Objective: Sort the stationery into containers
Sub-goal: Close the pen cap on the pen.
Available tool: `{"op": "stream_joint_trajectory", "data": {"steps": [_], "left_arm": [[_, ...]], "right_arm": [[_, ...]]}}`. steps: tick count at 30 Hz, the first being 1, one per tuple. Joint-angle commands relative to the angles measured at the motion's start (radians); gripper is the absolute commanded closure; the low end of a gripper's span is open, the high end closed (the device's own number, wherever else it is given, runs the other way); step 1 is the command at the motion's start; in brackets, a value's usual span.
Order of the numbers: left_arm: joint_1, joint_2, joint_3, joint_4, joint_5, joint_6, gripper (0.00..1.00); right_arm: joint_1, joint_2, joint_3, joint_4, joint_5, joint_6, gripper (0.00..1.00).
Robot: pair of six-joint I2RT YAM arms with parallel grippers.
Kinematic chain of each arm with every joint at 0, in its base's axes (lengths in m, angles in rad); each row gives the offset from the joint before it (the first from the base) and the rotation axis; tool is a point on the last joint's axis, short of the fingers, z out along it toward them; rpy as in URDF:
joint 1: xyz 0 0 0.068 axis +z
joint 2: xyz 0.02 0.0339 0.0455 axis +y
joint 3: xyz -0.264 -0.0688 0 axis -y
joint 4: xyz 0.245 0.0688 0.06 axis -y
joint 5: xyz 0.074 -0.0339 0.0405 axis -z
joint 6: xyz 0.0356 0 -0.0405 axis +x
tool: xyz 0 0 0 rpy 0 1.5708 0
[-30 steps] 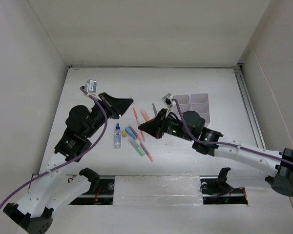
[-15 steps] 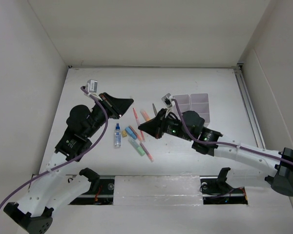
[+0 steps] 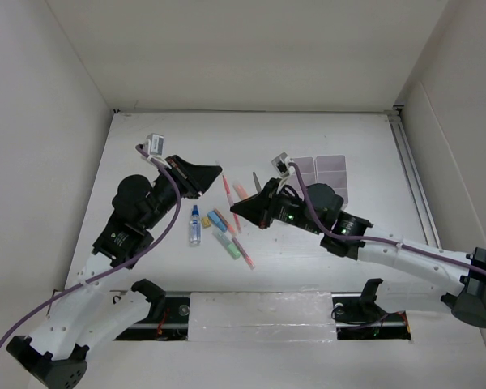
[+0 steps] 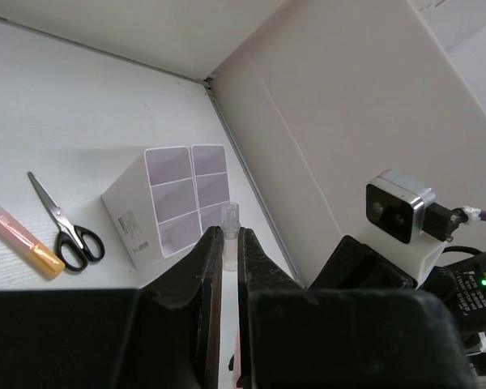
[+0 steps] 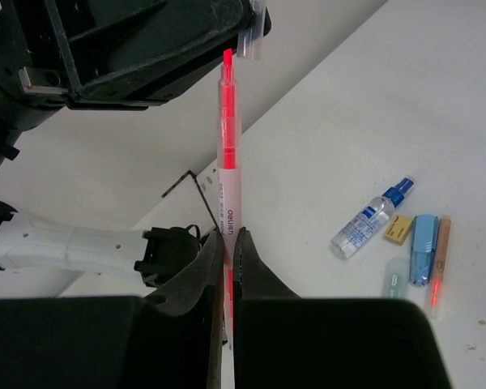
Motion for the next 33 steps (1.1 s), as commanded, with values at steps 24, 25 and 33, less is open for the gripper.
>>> {"op": "stream_joint_trajectory", "data": {"steps": [24, 25, 33], "left_arm": [[0.0, -0.021, 0.02, 0.056, -0.009, -0.018, 1.0], [0.0, -0.03, 0.011, 0.056, -0.009, -0.027, 1.0], [0.0, -0.04, 0.001, 0.085, -0.019, -0.038, 1.0]], "right_arm": [[0.008, -0.003, 0.037, 0.043, -0.015, -0.018, 1.0], [0.008, 0.009, 0.037, 0.043, -0.015, -0.009, 1.0], [0.008, 0.018, 0.037, 0.043, -0.015, -0.009, 1.0]]}}
